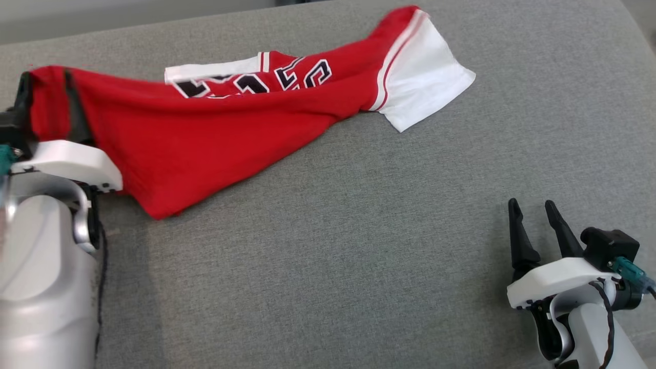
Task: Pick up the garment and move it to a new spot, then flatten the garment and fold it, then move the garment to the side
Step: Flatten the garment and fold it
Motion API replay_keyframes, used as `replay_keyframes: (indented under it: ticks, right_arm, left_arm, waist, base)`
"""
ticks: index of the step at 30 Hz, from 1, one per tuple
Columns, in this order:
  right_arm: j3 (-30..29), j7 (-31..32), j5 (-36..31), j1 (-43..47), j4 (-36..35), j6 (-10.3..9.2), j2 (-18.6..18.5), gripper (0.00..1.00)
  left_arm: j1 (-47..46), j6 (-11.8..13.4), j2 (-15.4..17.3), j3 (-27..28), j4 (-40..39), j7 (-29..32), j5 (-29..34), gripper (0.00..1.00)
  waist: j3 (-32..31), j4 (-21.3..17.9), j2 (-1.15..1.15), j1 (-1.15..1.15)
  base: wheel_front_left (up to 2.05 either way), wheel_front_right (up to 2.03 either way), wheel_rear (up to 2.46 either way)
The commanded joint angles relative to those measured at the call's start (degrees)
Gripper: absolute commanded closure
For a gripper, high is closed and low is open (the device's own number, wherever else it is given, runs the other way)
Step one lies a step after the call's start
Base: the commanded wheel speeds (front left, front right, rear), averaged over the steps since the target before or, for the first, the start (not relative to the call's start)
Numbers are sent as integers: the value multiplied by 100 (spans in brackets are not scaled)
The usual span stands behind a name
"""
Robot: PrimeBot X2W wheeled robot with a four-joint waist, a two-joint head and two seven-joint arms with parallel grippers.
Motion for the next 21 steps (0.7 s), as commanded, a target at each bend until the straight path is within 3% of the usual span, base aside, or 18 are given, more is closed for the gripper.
replay_keyframes:
  ticks: [1,12,17,21]
  right_arm:
    - [-7,-1,25,-72,-28,1,-34,0]
    - [74,-1,31,-81,51,1,-38,0]
    - [94,-1,78,28,105,1,-38,0]
    - [71,-1,77,87,132,1,-37,0]
  left_arm:
    - [129,-5,-53,-13,-36,-2,2,0]
    - [1333,-234,-741,-91,-759,-1,-59,0]
    - [1842,-360,-845,-209,-841,-2,-364,0]
    - [2126,-274,-848,-652,-874,-2,-841,0]
  waist:
    - [16,47,0,0]
    - [-256,334,0,0]
    - [-361,340,0,0]
    - [-397,311,0,0]
  base:
    - [0,0,0]
    - [0,0,0]
    - [0,0,0]
    - [0,0,0]
